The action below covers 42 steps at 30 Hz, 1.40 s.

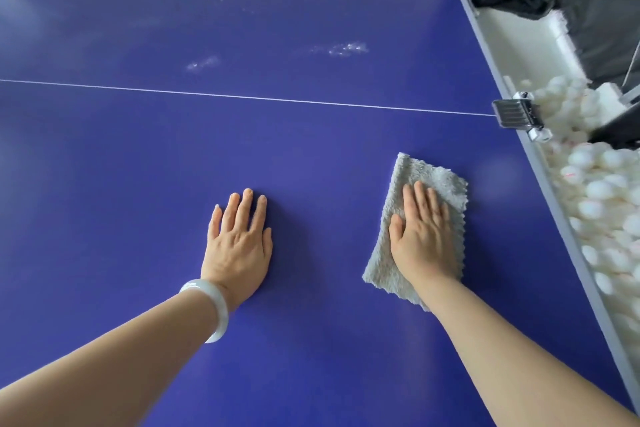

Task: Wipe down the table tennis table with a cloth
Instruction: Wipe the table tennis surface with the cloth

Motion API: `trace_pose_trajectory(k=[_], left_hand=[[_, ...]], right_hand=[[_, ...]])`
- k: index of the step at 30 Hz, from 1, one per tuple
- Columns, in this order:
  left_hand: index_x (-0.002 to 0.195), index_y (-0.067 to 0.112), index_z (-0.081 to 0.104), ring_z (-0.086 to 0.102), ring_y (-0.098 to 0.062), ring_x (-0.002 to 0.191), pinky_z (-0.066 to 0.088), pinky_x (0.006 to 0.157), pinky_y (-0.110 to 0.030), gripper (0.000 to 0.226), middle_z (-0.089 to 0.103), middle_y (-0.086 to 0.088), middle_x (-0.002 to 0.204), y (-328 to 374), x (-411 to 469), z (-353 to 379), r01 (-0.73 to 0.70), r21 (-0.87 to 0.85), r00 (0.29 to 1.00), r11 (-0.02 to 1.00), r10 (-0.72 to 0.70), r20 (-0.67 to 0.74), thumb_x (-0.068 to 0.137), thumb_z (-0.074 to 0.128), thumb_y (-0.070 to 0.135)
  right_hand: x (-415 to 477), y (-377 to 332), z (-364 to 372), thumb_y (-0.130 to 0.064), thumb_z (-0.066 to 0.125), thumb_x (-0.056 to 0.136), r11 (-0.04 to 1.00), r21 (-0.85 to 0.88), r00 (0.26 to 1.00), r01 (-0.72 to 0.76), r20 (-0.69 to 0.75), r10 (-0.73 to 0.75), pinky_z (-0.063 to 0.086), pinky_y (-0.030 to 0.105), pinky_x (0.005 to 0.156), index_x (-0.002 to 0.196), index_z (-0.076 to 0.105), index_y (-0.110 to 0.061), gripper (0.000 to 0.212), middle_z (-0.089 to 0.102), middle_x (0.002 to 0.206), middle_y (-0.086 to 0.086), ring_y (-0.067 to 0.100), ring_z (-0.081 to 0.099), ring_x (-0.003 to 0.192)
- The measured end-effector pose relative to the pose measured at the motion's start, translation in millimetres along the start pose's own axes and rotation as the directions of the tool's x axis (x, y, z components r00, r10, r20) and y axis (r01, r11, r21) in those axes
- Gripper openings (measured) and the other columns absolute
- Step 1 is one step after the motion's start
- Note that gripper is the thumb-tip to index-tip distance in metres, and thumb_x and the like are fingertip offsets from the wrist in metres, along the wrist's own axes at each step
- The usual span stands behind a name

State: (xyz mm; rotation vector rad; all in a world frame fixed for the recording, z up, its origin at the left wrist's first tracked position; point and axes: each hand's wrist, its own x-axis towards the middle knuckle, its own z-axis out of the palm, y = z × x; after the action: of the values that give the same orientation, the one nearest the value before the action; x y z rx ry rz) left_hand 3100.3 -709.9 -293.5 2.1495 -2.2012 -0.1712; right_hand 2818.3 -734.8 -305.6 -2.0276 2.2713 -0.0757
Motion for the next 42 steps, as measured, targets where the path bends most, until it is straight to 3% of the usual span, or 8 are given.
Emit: trace_pose_trajectory(k=[4, 9, 14, 21, 25, 27, 32, 42], left_hand=[[0.112, 0.001, 0.066, 0.059, -0.040, 0.105, 0.047, 0.095, -0.048, 0.031, 0.059, -0.016, 0.119, 35.4, 12.9, -5.2, -0.212, 0.023, 0.973, 0.977, 0.214, -0.082, 0.082, 0.071, 0.010], [0.155, 0.015, 0.023, 0.009, -0.023, 0.151, 0.000, 0.123, -0.039, 0.055, 0.015, -0.006, 0.163, 101.5, 26.9, 16.1, -0.253, -0.115, 0.967, 0.961, 0.251, -0.034, 0.104, 0.032, 0.032], [0.151, 0.016, 0.035, 0.020, -0.021, 0.149, 0.010, 0.123, -0.041, 0.052, 0.028, -0.004, 0.160, 100.1, 29.2, 24.3, -0.203, -0.149, 0.978, 0.968, 0.195, -0.070, 0.101, 0.034, 0.031], [0.150, 0.015, 0.038, 0.025, -0.022, 0.148, 0.014, 0.122, -0.042, 0.055, 0.030, -0.004, 0.158, 103.2, 28.3, 20.4, -0.182, -0.121, 0.983, 0.976, 0.180, -0.024, 0.098, 0.031, 0.034], [0.150, 0.015, 0.038, 0.025, -0.023, 0.148, 0.014, 0.122, -0.043, 0.054, 0.031, -0.005, 0.158, 103.8, 29.0, 17.6, -0.174, -0.142, 0.985, 0.974, 0.173, -0.018, 0.098, 0.041, 0.030], [0.150, 0.015, 0.037, 0.024, -0.022, 0.148, 0.013, 0.123, -0.043, 0.054, 0.030, -0.005, 0.159, 103.5, 29.3, 18.3, -0.180, -0.143, 0.984, 0.973, 0.180, -0.018, 0.098, 0.039, 0.031], [0.150, 0.016, 0.038, 0.022, -0.020, 0.148, 0.011, 0.122, -0.040, 0.058, 0.030, -0.003, 0.159, 103.1, 29.5, 24.6, -0.178, -0.127, 0.984, 0.976, 0.176, -0.029, 0.097, 0.025, 0.037], [0.148, 0.014, 0.039, 0.023, -0.023, 0.148, 0.011, 0.122, -0.041, 0.061, 0.032, -0.006, 0.157, 105.6, 27.8, 21.3, -0.181, -0.133, 0.983, 0.974, 0.177, -0.046, 0.095, 0.022, 0.038]], right_hand=[[1.5, -0.2, -0.3, -0.037, 0.024, 0.105, 0.999, 0.040, 1.000, 0.003, 0.019, -0.004, -0.002, 0.039, 0.125, 0.160, 0.007, -0.019, 0.060, 0.001, 0.167, 0.001, 0.017, -0.004, 0.154], [5.6, 11.2, 4.1, -0.036, 0.030, 0.104, 0.992, 0.065, 0.994, 0.111, 0.001, -0.111, -0.001, 0.041, 0.125, 0.159, 0.011, -0.020, 0.061, 0.002, 0.167, -0.001, 0.017, -0.005, 0.154], [57.8, 45.9, 2.4, -0.039, 0.025, 0.102, 0.917, 0.027, 0.918, 0.397, 0.005, -0.397, 0.006, 0.040, 0.126, 0.158, 0.023, -0.020, 0.058, 0.013, 0.165, -0.004, 0.014, 0.007, 0.154], [167.6, 23.2, -6.3, -0.028, 0.035, 0.098, 0.957, 0.134, 0.959, -0.257, -0.084, 0.269, 0.018, 0.051, 0.119, 0.143, 0.040, -0.011, 0.048, 0.035, 0.153, 0.009, 0.032, 0.031, 0.140], [152.1, -49.5, 6.5, -0.030, 0.038, 0.101, 0.904, 0.103, 0.910, 0.414, -0.018, -0.415, 0.012, 0.046, 0.123, 0.149, 0.038, -0.014, 0.051, 0.034, 0.157, 0.005, 0.026, 0.028, 0.144], [160.2, -34.4, 5.0, -0.030, 0.039, 0.103, 0.857, 0.130, 0.863, 0.499, 0.013, -0.504, 0.002, 0.039, 0.125, 0.153, 0.034, -0.014, 0.053, 0.028, 0.161, 0.006, 0.025, 0.021, 0.149], [201.3, 107.7, -11.3, -0.038, 0.028, 0.104, 0.992, 0.043, 0.992, -0.123, -0.036, 0.124, 0.006, 0.047, 0.123, 0.157, 0.023, -0.017, 0.057, 0.016, 0.165, 0.006, 0.028, 0.012, 0.151], [96.7, 135.2, -8.7, -0.044, 0.023, 0.103, 0.965, -0.010, 0.964, -0.264, -0.026, 0.263, 0.001, 0.055, 0.121, 0.158, 0.019, -0.022, 0.059, 0.012, 0.166, 0.004, 0.030, 0.006, 0.152]])
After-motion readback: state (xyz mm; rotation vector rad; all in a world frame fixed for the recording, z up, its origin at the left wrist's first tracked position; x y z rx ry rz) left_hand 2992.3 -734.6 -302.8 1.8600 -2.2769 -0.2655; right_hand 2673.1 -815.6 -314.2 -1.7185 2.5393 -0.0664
